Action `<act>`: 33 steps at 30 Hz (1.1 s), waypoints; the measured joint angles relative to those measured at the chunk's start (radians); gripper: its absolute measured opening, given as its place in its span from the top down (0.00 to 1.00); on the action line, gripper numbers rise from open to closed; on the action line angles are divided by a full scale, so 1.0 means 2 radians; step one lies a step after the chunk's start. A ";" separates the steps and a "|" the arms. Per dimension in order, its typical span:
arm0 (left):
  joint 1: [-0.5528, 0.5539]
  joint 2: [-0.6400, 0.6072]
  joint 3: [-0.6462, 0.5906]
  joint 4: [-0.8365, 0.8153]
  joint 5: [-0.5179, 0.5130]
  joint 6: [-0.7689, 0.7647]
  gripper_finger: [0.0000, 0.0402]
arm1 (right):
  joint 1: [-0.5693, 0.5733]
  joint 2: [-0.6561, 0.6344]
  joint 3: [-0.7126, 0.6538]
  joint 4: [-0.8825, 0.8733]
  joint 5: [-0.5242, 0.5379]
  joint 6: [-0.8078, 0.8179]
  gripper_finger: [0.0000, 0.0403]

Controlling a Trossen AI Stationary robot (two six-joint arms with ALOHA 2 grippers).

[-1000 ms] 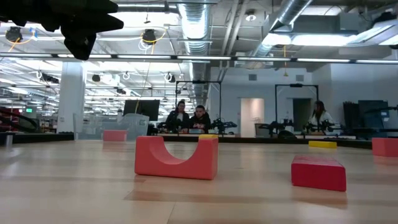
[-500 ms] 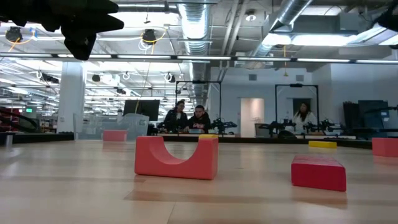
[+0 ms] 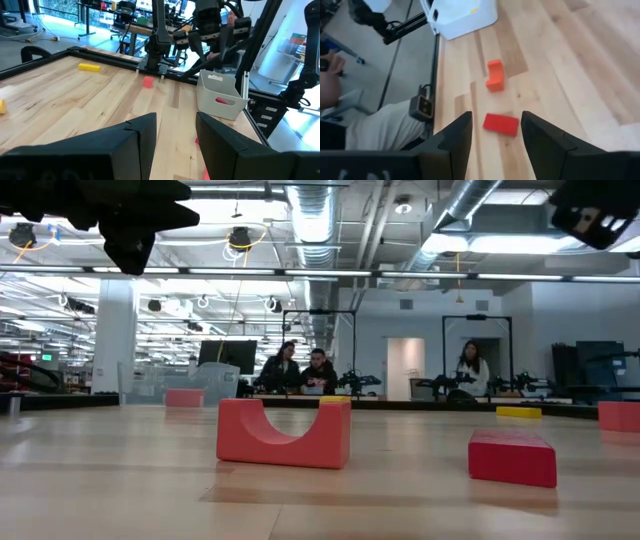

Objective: Sort & place blocks by color
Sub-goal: Put the left yellow block into the white bin

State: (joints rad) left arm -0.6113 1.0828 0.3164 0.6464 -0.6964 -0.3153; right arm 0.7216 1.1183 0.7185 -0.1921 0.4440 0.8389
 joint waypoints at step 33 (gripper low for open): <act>0.027 -0.001 0.020 0.011 0.026 -0.013 0.69 | -0.140 0.000 -0.010 0.014 0.145 -0.159 0.62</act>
State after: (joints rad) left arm -0.5578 1.0801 0.3571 0.6681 -0.6438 -0.3409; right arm 0.4408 1.1179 0.6988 -0.1646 0.7349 0.5201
